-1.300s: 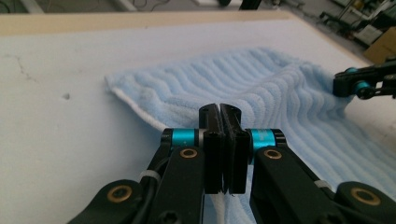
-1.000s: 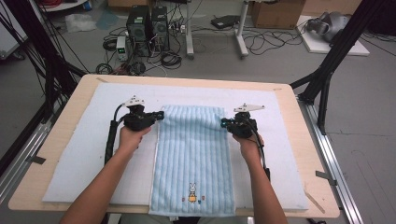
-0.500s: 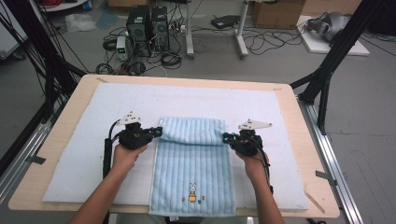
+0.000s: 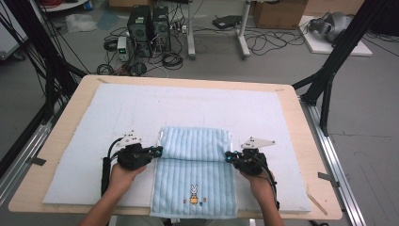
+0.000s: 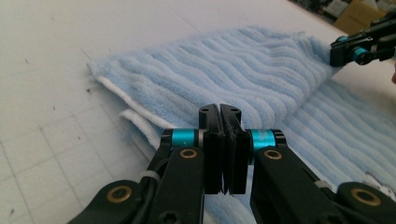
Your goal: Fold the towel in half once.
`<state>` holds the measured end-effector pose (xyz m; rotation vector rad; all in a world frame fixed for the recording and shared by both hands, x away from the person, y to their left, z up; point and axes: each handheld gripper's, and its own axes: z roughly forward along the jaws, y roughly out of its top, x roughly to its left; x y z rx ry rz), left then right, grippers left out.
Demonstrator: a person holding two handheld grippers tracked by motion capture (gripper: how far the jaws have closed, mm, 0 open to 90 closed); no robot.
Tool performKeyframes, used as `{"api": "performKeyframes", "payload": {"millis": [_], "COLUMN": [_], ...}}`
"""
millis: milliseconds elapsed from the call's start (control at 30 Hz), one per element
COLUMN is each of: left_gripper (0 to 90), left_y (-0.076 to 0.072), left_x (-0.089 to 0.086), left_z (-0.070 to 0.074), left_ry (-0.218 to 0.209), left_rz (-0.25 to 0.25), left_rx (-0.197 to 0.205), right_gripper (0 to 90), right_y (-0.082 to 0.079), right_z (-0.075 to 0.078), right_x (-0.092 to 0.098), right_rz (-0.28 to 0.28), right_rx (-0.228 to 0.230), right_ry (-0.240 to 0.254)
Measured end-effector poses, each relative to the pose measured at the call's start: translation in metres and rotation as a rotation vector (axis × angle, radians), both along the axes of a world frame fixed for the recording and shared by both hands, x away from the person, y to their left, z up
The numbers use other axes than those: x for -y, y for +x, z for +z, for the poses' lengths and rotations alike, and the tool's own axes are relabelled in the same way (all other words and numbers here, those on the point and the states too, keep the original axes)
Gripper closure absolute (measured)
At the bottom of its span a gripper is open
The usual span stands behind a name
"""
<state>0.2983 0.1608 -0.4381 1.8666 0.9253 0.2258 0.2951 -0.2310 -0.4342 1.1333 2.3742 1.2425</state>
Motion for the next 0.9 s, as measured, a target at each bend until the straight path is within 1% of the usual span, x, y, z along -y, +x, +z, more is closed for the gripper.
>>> {"api": "performKeyframes", "payload": {"millis": [33,67,100,133,200,233,267,300,333,400,467,533,600,633,700,767,800,833,867,900], "left_gripper": [83.5,76.9,66.2,58.0,51.0,47.2,45.3,44.9,44.3,44.1,43.6,43.1,43.1,43.1,43.5,45.2,47.9,51.6,55.3,60.7], "left_y": [0.0,0.001,0.004,0.006,0.015,0.02,0.027,0.032,0.037,0.05,0.063,0.072,0.081,0.082,0.085,0.086,0.086,0.085,0.084,0.084], "left_x": [0.0,-0.001,-0.002,-0.003,-0.007,-0.008,-0.01,-0.01,-0.011,-0.009,-0.004,0.001,0.008,0.01,0.016,0.02,0.022,0.023,0.025,0.025], "left_z": [0.0,0.0,0.001,0.002,0.005,0.006,0.007,0.008,0.009,0.01,0.01,0.009,0.004,0.002,-0.004,-0.009,-0.01,-0.011,-0.011,-0.011], "left_ry": [0.009,0.005,0.0,-0.007,-0.011,-0.025,-0.04,-0.043,-0.036,-0.042,-0.039,-0.035,-0.003,0.007,0.033,0.067,0.08,0.11,0.131,0.153], "left_rz": [0.002,0.018,0.051,0.068,0.107,0.125,0.147,0.163,0.173,0.198,0.211,0.217,0.219,0.221,0.228,0.221,0.21,0.19,0.185,0.16], "left_rx": [-0.003,-0.009,-0.015,-0.017,-0.022,-0.03,-0.034,-0.037,-0.037,-0.046,-0.061,-0.061,-0.078,-0.078,-0.093,-0.097,-0.094,-0.08,-0.06,-0.042], "right_gripper": [82.1,79.0,74.2,69.4,63.6,60.8,59.4,58.4,57.7,56.8,54.4,51.3,49.2,48.8,48.7,47.3,46.8,46.6,45.8,45.6], "right_y": [-0.001,-0.002,-0.002,-0.002,-0.002,-0.002,-0.002,-0.003,-0.002,-0.002,-0.001,0.0,0.0,0.0,0.0,0.001,0.001,0.001,0.001,0.001], "right_z": [-0.001,-0.001,-0.001,0.001,0.004,0.006,0.007,0.008,0.008,0.007,0.006,0.005,0.005,0.004,0.005,0.005,0.005,0.005,0.004,0.004], "right_x": [0.001,0.001,0.003,0.006,0.01,0.012,0.014,0.016,0.017,0.019,0.022,0.023,0.023,0.023,0.024,0.025,0.026,0.027,0.027,0.027], "right_rz": [0.006,0.005,-0.004,-0.023,-0.052,-0.07,-0.079,-0.089,-0.095,-0.104,-0.112,-0.118,-0.127,-0.142,-0.167,-0.176,-0.177,-0.177,-0.181,-0.182], "right_rx": [-0.01,-0.008,-0.006,-0.005,0.003,0.009,0.017,0.02,0.026,0.02,0.015,0.011,0.006,0.009,0.014,0.011,0.019,0.018,0.016,0.018], "right_ry": [-0.006,-0.005,-0.003,0.02,0.053,0.066,0.073,0.074,0.074,0.084,0.091,0.092,0.078,0.063,0.047,0.054,0.052,0.051,0.05,0.047]}}
